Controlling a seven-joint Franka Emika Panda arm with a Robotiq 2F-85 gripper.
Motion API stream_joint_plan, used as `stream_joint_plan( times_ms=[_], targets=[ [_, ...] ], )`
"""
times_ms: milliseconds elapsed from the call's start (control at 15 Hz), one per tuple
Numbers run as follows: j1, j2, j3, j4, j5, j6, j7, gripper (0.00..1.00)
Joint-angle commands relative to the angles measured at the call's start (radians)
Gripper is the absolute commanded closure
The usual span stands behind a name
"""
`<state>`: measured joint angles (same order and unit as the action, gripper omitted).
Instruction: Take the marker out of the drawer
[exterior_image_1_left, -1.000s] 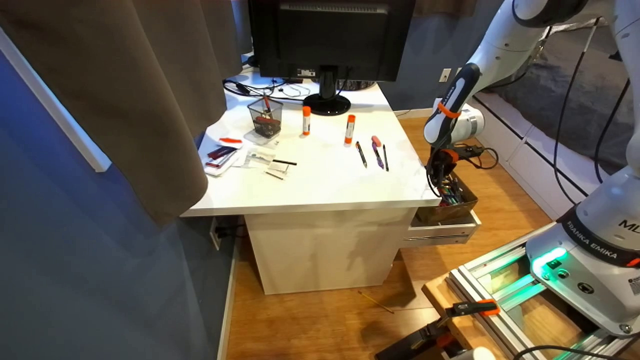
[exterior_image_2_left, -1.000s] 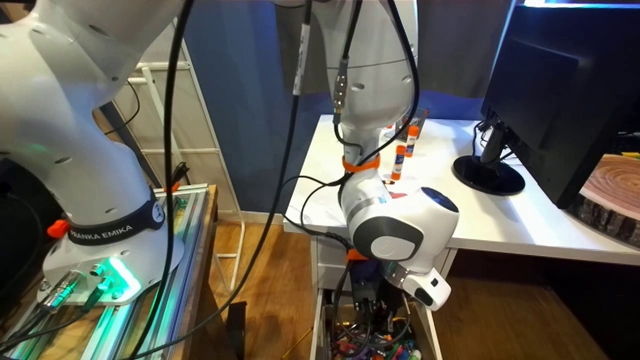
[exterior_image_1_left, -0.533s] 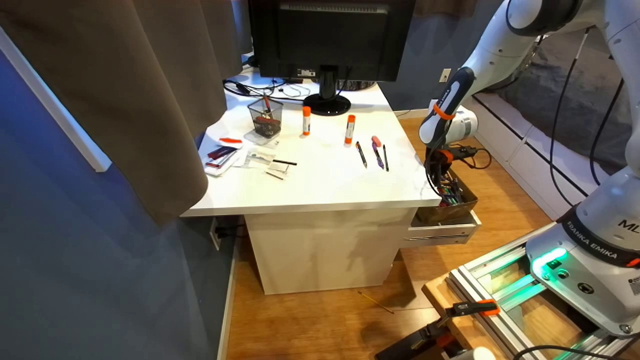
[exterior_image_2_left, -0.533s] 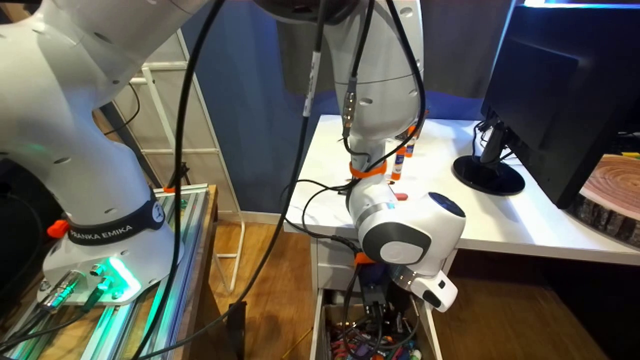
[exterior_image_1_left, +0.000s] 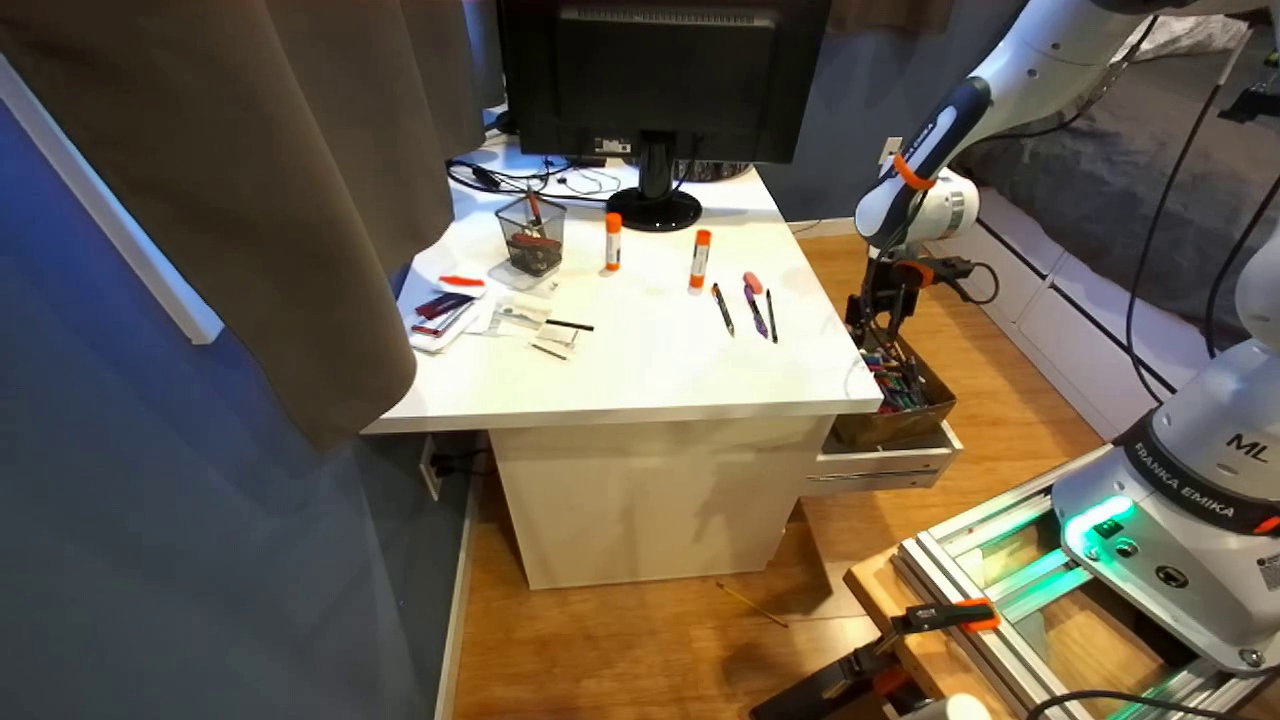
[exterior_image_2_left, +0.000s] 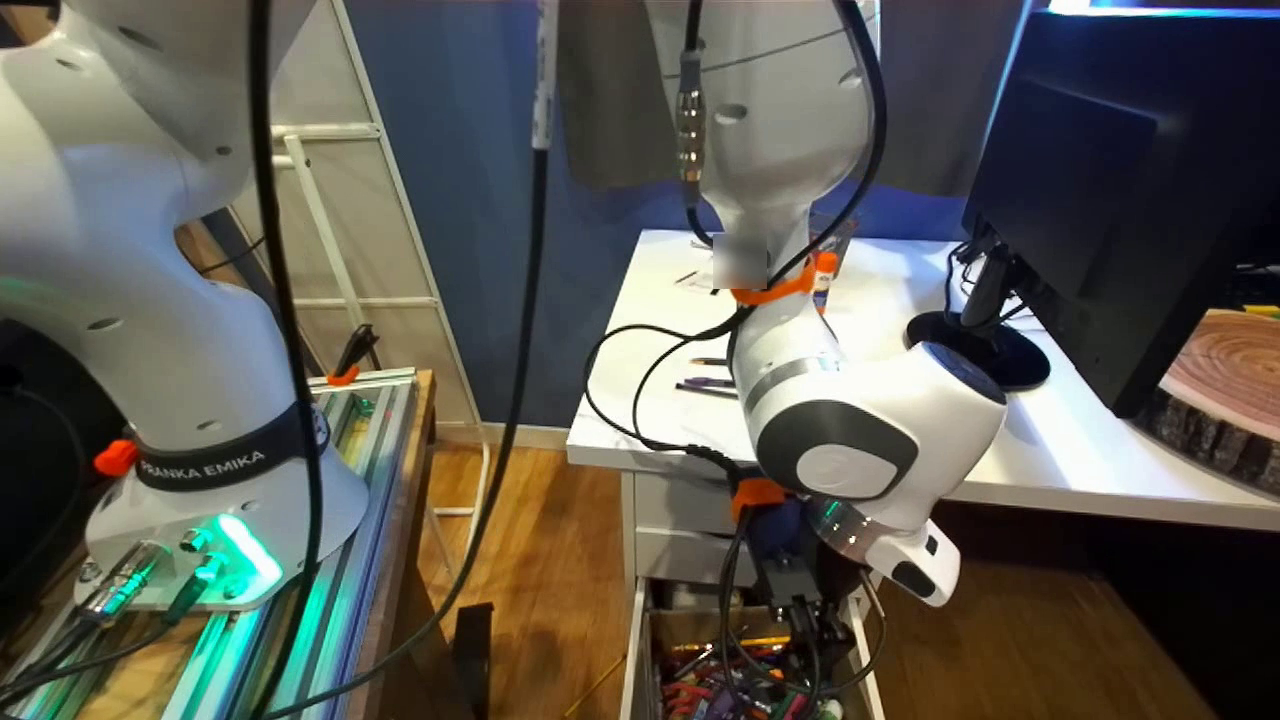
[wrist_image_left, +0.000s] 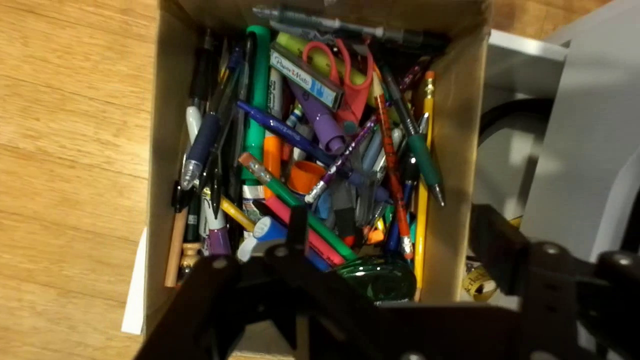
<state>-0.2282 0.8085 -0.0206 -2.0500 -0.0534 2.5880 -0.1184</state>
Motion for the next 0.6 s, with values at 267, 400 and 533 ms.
stream_joint_plan(
  times_ms=[267,400,533],
  targets=[
    [-0.099,-0.347,0.033,-0.232,0.073,-0.175,-0.23,0.0],
    [-0.095,-0.433,0.032,-0.286,0.116,-0.168,-0.238,0.0],
    [-0.061,-0.505,0.017,-0.333,0.14,-0.132,-0.191,0.0]
  ],
)
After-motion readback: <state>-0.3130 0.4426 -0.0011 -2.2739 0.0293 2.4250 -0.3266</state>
